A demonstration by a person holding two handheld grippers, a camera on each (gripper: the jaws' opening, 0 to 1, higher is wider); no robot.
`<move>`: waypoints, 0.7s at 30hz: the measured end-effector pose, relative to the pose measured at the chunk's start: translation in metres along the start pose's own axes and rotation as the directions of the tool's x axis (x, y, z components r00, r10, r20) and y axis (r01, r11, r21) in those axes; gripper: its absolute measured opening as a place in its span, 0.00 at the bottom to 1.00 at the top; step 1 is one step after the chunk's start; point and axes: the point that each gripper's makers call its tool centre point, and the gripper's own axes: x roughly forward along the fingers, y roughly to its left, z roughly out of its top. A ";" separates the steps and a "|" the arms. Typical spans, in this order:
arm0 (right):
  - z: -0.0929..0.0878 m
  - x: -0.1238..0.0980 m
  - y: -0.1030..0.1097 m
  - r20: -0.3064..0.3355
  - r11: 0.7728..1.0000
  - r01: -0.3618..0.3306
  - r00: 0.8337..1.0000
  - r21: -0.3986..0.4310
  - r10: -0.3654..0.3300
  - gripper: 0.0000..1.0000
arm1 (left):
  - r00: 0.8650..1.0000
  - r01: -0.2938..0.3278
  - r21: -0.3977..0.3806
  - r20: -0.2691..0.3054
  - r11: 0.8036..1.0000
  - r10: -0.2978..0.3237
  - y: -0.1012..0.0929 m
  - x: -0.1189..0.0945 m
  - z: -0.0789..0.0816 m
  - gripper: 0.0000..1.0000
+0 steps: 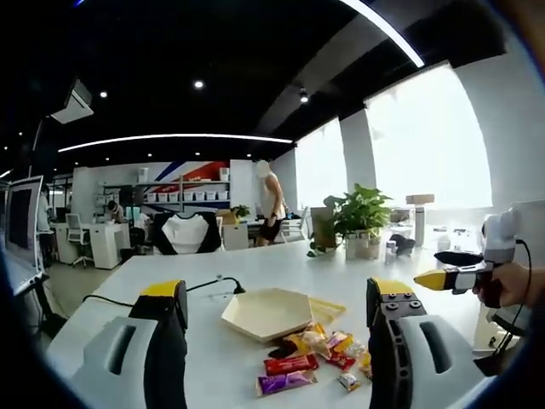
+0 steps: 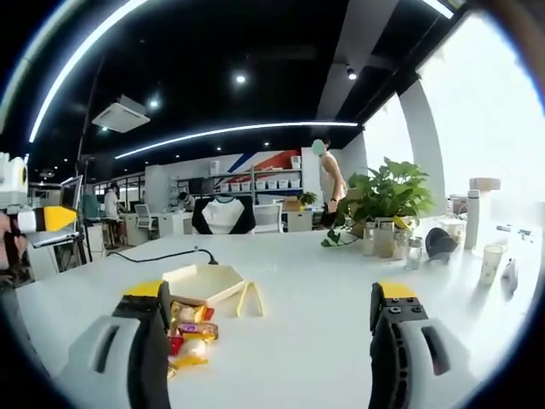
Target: Place the target food into the container with the food tongs after gripping and lifting it, then release it inside without dropping or visibly crushing the food.
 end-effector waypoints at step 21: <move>0.006 -0.008 -0.009 0.010 1.000 0.016 1.000 -0.005 -0.016 0.99 | 0.972 0.219 -0.120 -0.057 0.968 -0.227 -0.068 0.083 -0.035 0.81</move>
